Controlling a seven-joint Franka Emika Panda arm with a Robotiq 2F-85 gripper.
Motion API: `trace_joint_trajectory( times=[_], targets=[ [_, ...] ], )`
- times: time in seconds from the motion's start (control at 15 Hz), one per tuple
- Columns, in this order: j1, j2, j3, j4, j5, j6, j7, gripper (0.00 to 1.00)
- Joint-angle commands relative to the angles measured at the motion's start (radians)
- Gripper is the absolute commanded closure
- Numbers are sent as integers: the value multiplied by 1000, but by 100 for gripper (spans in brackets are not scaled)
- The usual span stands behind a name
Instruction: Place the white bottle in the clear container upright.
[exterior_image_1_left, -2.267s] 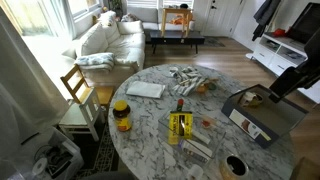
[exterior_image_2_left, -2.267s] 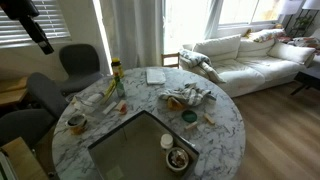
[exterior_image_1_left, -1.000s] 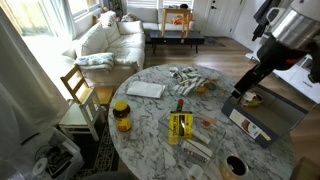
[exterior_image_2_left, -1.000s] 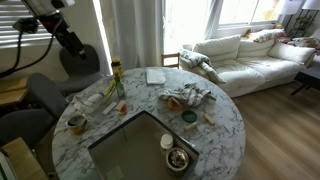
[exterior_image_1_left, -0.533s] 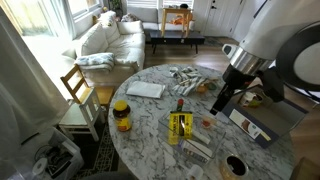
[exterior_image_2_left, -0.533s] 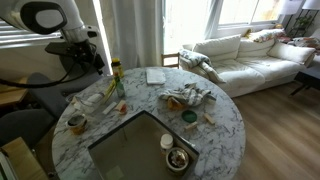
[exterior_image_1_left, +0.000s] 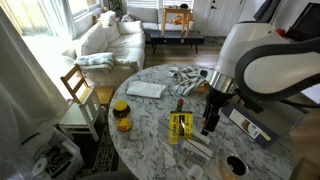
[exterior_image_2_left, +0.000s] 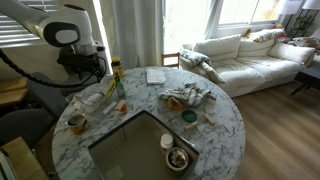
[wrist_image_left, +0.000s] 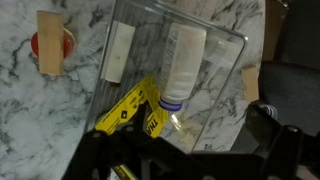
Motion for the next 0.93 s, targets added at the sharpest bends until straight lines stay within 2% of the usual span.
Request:
trace_joint_trajectory(
  times=[0.0, 0.13, 0.2, 0.47, 0.53, 0.6, 0.87],
  targets=[
    [-13, 4, 13, 5, 0, -3, -2, 0],
    [-22, 12, 7, 2, -10, -4, 41, 0],
    [-29, 25, 2, -2, 25, 3, 32, 0],
    [-52, 66, 2, -11, 22, 30, 49, 0],
    [-56, 72, 4, -11, 35, 34, 39, 7],
    [-60, 77, 7, -14, 51, 44, 30, 26],
    [-64, 85, 21, -17, 105, 81, 8, 58]
  ],
)
